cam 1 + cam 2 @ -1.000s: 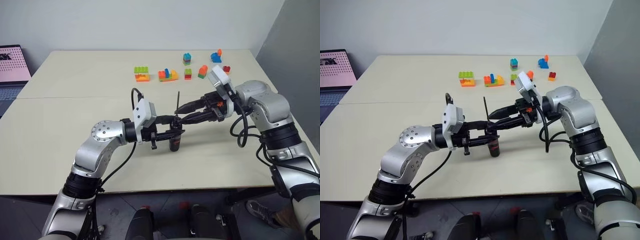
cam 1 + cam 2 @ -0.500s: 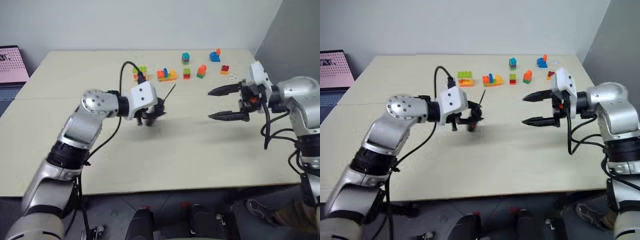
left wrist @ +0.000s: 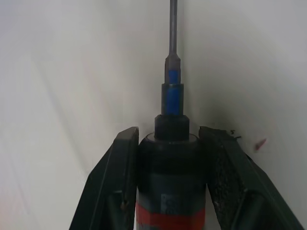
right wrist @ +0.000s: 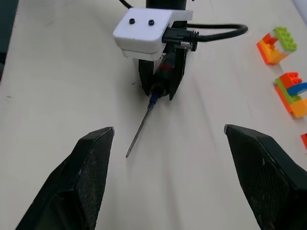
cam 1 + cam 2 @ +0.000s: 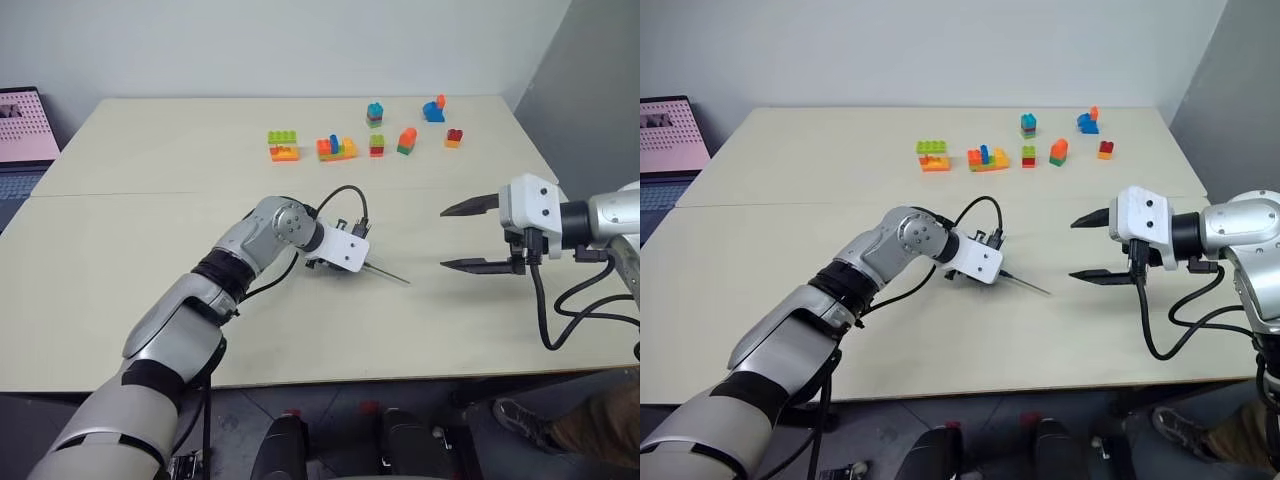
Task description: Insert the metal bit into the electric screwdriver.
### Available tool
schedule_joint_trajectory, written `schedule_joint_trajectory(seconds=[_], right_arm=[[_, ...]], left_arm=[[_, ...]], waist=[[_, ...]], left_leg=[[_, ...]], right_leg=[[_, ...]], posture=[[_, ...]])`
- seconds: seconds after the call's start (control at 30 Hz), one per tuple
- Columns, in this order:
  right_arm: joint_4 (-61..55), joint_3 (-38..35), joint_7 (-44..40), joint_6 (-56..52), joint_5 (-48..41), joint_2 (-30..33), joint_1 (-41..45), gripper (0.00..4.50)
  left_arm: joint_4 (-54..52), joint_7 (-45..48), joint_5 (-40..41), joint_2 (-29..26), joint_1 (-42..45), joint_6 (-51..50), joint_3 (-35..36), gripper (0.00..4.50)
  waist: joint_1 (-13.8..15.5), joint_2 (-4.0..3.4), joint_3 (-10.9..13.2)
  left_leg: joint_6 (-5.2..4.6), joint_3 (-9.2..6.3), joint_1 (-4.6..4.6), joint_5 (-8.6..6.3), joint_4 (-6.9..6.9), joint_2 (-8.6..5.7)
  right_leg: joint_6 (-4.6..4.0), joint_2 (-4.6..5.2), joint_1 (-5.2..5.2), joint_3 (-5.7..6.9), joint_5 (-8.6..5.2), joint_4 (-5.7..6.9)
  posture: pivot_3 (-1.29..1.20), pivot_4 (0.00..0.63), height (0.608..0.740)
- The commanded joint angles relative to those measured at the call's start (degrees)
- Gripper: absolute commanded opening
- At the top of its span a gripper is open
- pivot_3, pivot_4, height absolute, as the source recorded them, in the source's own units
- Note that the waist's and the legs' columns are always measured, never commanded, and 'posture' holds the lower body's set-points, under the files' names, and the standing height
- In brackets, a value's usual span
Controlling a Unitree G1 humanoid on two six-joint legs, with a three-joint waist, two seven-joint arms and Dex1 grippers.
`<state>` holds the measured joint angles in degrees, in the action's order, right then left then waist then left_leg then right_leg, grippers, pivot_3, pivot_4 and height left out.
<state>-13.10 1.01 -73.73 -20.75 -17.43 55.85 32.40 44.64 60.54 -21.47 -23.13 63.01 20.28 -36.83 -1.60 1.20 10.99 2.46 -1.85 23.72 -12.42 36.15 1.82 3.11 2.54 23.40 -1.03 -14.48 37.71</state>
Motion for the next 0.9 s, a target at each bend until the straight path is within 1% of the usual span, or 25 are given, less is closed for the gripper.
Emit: schedule_joint_trajectory(seconds=[0.03, 0.07, 0.1, 0.2, 0.23, 0.33, 0.4, 0.43, 0.5, 0.57, 0.6, 0.67, 0.7, 0.77, 0.9], right_arm=[[-3.33, -3.56, 1.13, -1.43, -2.17, 1.41, -0.09, 3.87], [-3.46, -3.64, 1.30, -1.67, -2.31, 1.48, -0.23, 3.87], [-3.53, -3.68, 1.42, -1.83, -2.42, 1.53, -0.35, 3.87], [-3.52, -3.56, 1.75, -2.09, -2.74, 1.46, -0.38, 3.87], [-3.43, -3.41, 1.92, -2.13, -2.72, 1.35, -0.20, 3.87], [-3.09, -3.43, 2.37, -2.37, -2.74, 1.15, 0.14, 3.87], [-2.90, -3.69, 2.88, -2.67, -2.75, 1.09, 0.11, 3.87], [-2.86, -3.84, 3.14, -2.86, -2.77, 1.10, -0.02, 3.87], [-2.98, -4.52, 3.86, -3.45, -3.02, 1.24, -0.95, 3.87], [-3.34, -5.65, 4.70, -4.22, -3.39, 1.48, -2.55, 3.87], [-3.56, -6.34, 5.06, -4.66, -3.66, 1.60, -3.42, 3.87], [-3.69, -8.09, 6.12, -5.70, -4.41, 1.43, -5.05, 3.87], [-3.55, -8.74, 6.45, -5.92, -4.64, 1.38, -5.62, 3.87], [-3.32, -9.54, 6.83, -5.95, -5.05, 1.41, -6.64, 3.87], [-2.75, -10.33, 7.34, -5.81, -5.84, 0.82, -8.41, 3.87]], left_arm=[[2.65, -0.33, -0.43, 1.39, 1.06, 1.98, 1.22, 1.61], [2.87, -0.45, -0.36, 1.53, 1.16, 2.19, 1.60, 1.61], [3.11, -0.58, -0.38, 1.68, 1.25, 2.37, 1.90, 2.31], [1.64, 1.70, 1.91, 1.63, 1.14, 0.42, 4.06, 2.83], [0.49, 2.25, 3.38, 1.41, 1.12, -0.91, 5.57, 2.89], [-3.24, 2.65, 6.77, 0.05, 1.01, -5.10, 10.14, 3.67], [-6.22, 2.83, 10.35, -0.77, 0.50, -11.19, 14.42, 4.11], [-7.74, 2.88, 12.42, -1.36, 0.15, -14.65, 16.83, 4.11], [-12.08, 4.28, 16.75, -4.31, -1.49, -22.12, 21.79, 4.11], [-17.07, 4.48, 19.95, -9.06, -4.51, -30.51, 26.90, 4.11], [-20.12, 5.58, 21.26, -12.18, -6.86, -34.56, 28.78, 4.11], [-29.56, 9.55, 25.33, -19.34, -15.68, -36.40, 33.57, 4.11], [-33.34, 10.31, 26.54, -21.53, -19.17, -37.36, 35.19, 4.11], [-39.52, 9.65, 29.25, -24.34, -24.50, -42.45, 38.05, 4.11], [-49.59, 8.34, 34.96, -27.13, -34.13, -50.84, 43.97, 4.11]], waist=[[0.04, 0.00, 0.00], [0.06, 0.00, 0.00], [0.06, 0.00, 0.00], [0.05, 0.00, 0.00], [0.05, 0.00, 0.00], [-0.03, 0.01, 0.01], [-0.09, 0.01, 0.01], [-0.12, 0.01, 0.01], [-0.30, 0.01, 0.01], [-0.60, 0.01, 0.00], [-0.70, 0.00, 0.01], [-1.04, -0.01, 0.00], [-1.63, -0.02, 0.01], [-1.41, 0.00, 0.04], [0.38, 0.16, 0.10]], left_leg=[[0.00, 0.00, 0.00, 0.00, 0.01, 0.00], [0.00, 0.00, 0.00, 0.00, 0.02, -0.01], [0.00, 0.00, 0.01, 0.00, 0.03, -0.01], [0.00, 0.00, 0.01, 0.00, 0.05, -0.01], [0.00, 0.00, 0.02, 0.00, 0.05, -0.01], [0.00, -0.01, 0.04, 0.00, 0.05, -0.01], [0.00, -0.02, 0.09, 0.00, 0.05, 0.00], [0.00, -0.02, 0.09, 0.00, 0.05, 0.00], [0.00, -0.03, 0.09, 0.00, 0.05, 0.00], [0.00, -0.03, 0.05, 0.00, 0.03, 0.01], [0.00, -0.04, 0.02, 0.00, 0.02, 0.03], [0.00, -0.03, -0.03, 0.00, 0.01, 0.03], [0.00, -0.03, -0.03, 0.00, 0.00, 0.03], [0.02, 0.06, -0.13, 0.00, -0.04, 0.10], [0.02, -0.08, -0.03, 0.01, 0.10, 0.09]], right_leg=[[0.00, 0.00, 0.00, 0.00, 0.00, 0.00], [0.01, 0.01, -0.01, 0.00, 0.00, 0.01], [0.03, 0.02, -0.01, 0.01, 0.02, 0.01], [0.05, 0.02, -0.01, 0.01, 0.03, 0.01], [0.05, 0.02, -0.02, 0.02, 0.03, 0.02], [0.04, 0.02, 0.00, 0.03, 0.03, 0.02], [0.04, 0.02, 0.06, 0.02, 0.03, 0.03], [0.04, 0.02, 0.06, 0.02, 0.03, 0.04], [0.04, 0.02, 0.07, 0.03, 0.03, 0.07], [0.04, 0.01, 0.08, 0.01, 0.03, 0.09], [0.04, 0.00, 0.07, 0.01, 0.02, 0.13], [0.03, -0.01, 0.08, -0.01, 0.02, 0.21], [0.02, 0.00, 0.08, 0.00, 0.02, 0.23], [-0.27, 0.01, 0.05, -0.07, 0.13, 0.26], [-0.04, 0.04, 0.00, 0.17, -0.02, 0.24]], posture=[[0.00, 0.150, 0.740], [0.00, 0.150, 0.740], [0.00, 0.150, 0.740], [0.00, 0.150, 0.740], [0.00, 0.150, 0.740], [0.00, 0.150, 0.740], [0.00, 0.150, 0.740], [0.00, 0.150, 0.740], [0.00, 0.150, 0.740], [0.00, 0.150, 0.740], [0.00, 0.150, 0.740], [0.00, 0.150, 0.740], [0.00, 0.150, 0.740], [0.00, 0.150, 0.740], [0.00, 0.150, 0.740]])
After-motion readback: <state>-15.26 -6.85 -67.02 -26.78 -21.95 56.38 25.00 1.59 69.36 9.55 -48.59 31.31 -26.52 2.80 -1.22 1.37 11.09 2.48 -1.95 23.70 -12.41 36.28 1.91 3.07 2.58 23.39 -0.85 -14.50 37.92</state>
